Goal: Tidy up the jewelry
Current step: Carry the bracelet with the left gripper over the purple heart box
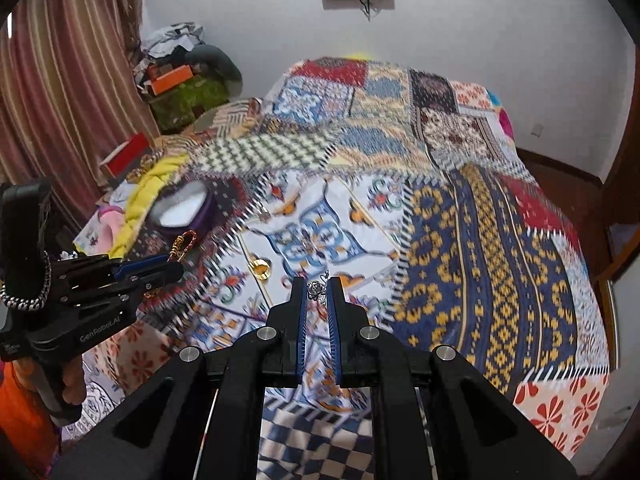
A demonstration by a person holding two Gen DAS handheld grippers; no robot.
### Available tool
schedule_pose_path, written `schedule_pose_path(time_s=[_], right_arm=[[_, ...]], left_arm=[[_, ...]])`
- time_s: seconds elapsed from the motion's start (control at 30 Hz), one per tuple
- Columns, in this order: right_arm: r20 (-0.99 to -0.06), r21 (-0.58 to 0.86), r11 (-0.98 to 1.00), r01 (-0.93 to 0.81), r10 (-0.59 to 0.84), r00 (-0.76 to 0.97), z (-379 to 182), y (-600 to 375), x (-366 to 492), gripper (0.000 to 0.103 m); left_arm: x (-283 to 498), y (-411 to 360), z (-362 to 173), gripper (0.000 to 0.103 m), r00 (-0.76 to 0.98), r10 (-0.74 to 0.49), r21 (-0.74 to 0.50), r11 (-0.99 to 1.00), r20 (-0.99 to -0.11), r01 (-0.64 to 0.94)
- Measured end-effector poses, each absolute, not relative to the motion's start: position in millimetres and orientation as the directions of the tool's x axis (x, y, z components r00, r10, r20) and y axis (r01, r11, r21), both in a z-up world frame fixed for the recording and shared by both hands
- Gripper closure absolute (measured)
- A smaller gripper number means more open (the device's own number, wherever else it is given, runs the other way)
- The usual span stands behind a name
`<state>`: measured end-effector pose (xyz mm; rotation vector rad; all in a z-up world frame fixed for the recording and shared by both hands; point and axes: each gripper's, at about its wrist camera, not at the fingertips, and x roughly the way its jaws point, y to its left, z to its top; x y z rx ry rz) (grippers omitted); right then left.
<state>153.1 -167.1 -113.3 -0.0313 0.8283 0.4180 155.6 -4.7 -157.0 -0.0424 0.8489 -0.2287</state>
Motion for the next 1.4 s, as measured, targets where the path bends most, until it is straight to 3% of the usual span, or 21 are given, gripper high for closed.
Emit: schedule_pose_path(time_s=[0.67, 1.4], right_arm=[[-0.599, 0.081, 0.856, -0.51, 0.451, 0.662, -69.1, -88.8, 176.6, 0.094], [-0.67, 0.098, 0.725, -0.682, 0.554, 0.493, -108.2, 8.6, 218.8, 0.094]], left_arm=[[155.6, 68.7, -97.4, 0.089, 0.81, -0.093, -0.113, 0.993, -0.58, 0.033], [192.5, 130.6, -128.1, 0.089, 0.798, -0.01, -0.125, 0.989, -0.603, -0.082]])
